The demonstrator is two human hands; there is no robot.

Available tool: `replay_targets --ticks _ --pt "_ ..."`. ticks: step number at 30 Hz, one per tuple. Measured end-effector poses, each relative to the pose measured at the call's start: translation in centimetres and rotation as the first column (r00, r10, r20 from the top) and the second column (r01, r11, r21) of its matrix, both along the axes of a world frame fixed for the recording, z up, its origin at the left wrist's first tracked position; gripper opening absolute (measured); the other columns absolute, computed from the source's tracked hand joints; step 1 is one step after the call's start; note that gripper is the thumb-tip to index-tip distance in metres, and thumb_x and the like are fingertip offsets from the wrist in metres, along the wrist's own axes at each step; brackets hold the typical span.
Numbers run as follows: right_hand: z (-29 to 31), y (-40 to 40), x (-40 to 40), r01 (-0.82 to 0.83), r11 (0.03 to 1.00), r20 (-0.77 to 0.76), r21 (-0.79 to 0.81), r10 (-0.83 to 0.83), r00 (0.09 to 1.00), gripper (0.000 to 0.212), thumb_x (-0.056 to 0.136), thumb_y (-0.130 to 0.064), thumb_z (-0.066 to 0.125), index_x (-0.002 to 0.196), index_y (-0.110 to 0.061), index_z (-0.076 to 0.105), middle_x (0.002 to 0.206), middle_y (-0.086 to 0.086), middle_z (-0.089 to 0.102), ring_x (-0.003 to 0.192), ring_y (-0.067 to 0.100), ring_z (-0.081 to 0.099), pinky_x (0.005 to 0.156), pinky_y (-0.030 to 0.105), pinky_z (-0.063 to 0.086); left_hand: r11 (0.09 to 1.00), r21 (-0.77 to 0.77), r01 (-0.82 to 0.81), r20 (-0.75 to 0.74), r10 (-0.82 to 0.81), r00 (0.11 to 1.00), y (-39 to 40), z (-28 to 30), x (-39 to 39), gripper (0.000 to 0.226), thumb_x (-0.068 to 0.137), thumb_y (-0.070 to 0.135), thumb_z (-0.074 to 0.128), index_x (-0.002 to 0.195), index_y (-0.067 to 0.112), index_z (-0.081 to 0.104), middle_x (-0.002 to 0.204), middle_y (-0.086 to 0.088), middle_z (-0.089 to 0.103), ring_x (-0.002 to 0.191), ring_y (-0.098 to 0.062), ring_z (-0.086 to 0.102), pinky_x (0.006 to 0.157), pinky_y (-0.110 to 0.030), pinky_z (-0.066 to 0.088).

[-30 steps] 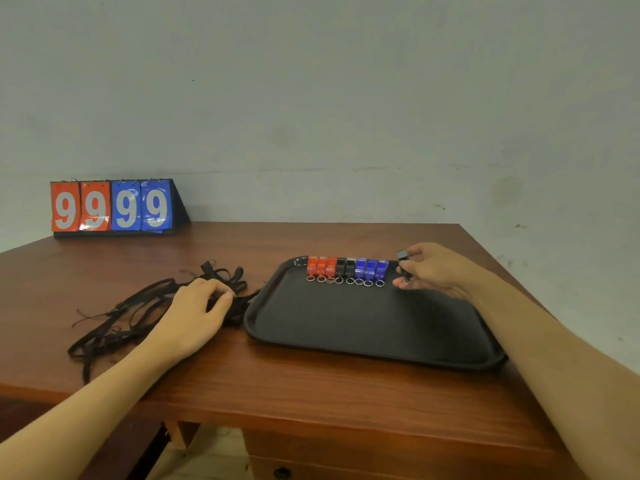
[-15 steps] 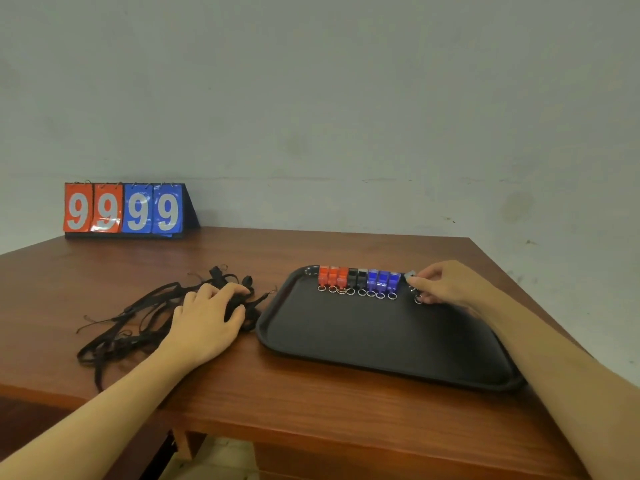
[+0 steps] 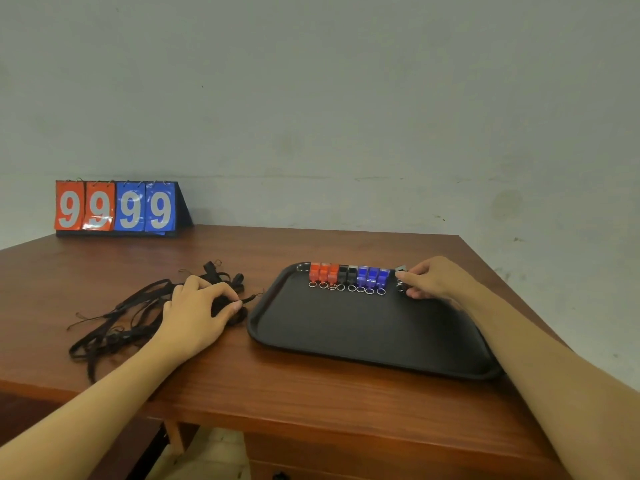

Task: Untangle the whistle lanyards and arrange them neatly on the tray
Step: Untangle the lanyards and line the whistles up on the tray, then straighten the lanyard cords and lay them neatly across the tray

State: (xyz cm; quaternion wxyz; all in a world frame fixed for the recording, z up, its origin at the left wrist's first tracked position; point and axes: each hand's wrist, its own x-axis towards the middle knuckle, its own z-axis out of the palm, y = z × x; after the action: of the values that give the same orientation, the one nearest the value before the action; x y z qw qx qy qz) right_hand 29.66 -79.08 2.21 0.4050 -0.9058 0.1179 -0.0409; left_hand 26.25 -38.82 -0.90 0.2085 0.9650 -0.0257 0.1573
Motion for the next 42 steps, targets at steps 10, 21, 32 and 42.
replay_targets --ticks 10,21,32,42 --pt "-0.3 0.0 0.5 -0.034 0.942 0.0 -0.333 0.036 0.999 0.04 0.094 -0.049 0.061 0.089 -0.013 0.078 0.078 0.005 0.074 0.074 0.016 0.068 0.07 0.028 0.052 0.952 0.276 -0.132 0.382 0.017 0.924 -0.6 -0.7 -0.9 0.009 0.088 0.038 0.073 0.097 0.036 0.071 0.117 0.002 0.047 0.113 -0.026 0.041 0.092 -0.054 0.033" --pt "-0.1 0.1 0.7 -0.102 0.896 -0.002 -0.431 0.113 0.994 0.05 0.091 -0.058 0.058 0.091 -0.011 0.076 0.076 0.004 0.069 0.071 0.018 0.064 0.066 0.03 0.051 0.999 0.043 0.007 0.346 -0.022 0.938 -4.8 3.1 0.1 0.006 0.097 0.037 0.06 0.101 0.039 0.063 0.103 0.02 0.063 0.113 -0.008 0.054 0.106 -0.047 0.025" --pt "1.5 7.3 -5.7 -0.418 0.608 0.264 -0.675 0.728 0.632 0.061 0.098 -0.062 0.041 0.153 -0.043 0.022 0.135 -0.012 0.045 0.114 0.0 0.043 0.099 0.021 0.037 0.899 0.019 0.438 0.4 -0.408 0.821 -7.8 2.3 -2.0 0.005 0.099 0.039 0.057 0.102 0.042 0.059 0.09 0.023 0.066 0.086 -0.001 0.065 0.096 -0.05 0.049" --pt "2.0 7.4 -5.8 -0.398 0.645 0.371 -0.652 0.73 0.574 0.02 0.104 -0.04 0.043 0.094 -0.033 0.059 0.07 -0.013 0.061 0.061 0.005 0.056 0.058 0.017 0.041 0.875 0.127 0.468 0.37 -0.479 0.796 -8.6 3.4 -1.9 0.018 0.097 0.05 0.053 0.102 0.037 0.064 0.076 0.023 0.064 0.073 0.002 0.062 0.082 -0.038 0.053"
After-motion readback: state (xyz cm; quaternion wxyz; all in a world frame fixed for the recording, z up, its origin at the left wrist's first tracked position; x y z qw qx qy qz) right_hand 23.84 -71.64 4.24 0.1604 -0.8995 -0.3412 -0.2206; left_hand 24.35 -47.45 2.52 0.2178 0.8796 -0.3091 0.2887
